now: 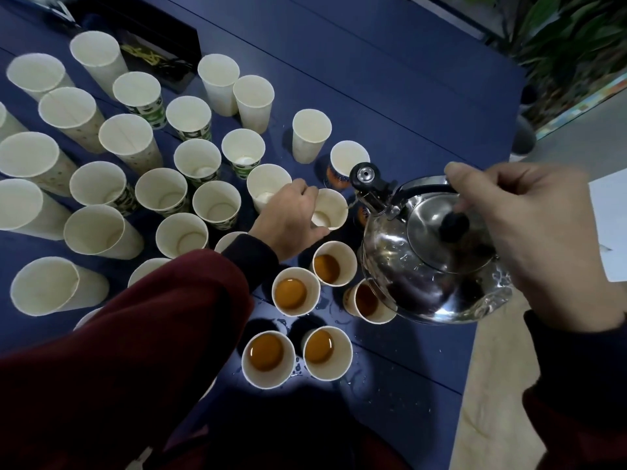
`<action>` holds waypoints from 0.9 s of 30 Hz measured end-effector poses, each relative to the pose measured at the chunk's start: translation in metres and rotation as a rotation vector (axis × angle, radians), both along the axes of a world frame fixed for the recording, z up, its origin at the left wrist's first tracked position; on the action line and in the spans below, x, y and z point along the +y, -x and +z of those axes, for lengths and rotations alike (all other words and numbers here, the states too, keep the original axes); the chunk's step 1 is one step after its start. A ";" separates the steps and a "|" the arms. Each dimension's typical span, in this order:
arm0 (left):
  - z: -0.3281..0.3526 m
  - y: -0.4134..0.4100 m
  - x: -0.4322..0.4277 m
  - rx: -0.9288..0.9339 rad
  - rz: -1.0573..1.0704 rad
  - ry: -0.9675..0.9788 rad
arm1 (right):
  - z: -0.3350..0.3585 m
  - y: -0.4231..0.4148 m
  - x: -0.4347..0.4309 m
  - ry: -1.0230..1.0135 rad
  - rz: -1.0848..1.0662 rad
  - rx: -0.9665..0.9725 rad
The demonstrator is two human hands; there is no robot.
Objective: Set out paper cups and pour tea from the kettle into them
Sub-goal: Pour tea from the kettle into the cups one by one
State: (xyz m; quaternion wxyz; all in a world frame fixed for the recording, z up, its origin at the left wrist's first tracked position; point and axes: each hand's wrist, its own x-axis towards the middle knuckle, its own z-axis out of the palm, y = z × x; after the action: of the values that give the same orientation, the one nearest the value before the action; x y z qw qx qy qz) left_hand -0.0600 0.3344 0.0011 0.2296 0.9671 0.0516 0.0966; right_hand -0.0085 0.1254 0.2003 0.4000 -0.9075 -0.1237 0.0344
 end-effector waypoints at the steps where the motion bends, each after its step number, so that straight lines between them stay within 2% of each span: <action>1: 0.000 0.000 0.000 0.000 0.006 0.000 | -0.001 0.000 0.000 0.010 -0.001 0.003; 27: 0.003 0.001 -0.003 0.024 0.035 0.030 | -0.006 0.002 -0.002 0.059 -0.021 0.013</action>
State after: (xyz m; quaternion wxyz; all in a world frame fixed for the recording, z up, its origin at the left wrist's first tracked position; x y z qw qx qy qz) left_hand -0.0612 0.3315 0.0040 0.2417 0.9636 0.0729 0.0880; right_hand -0.0101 0.1230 0.1938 0.3744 -0.9198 -0.1103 0.0397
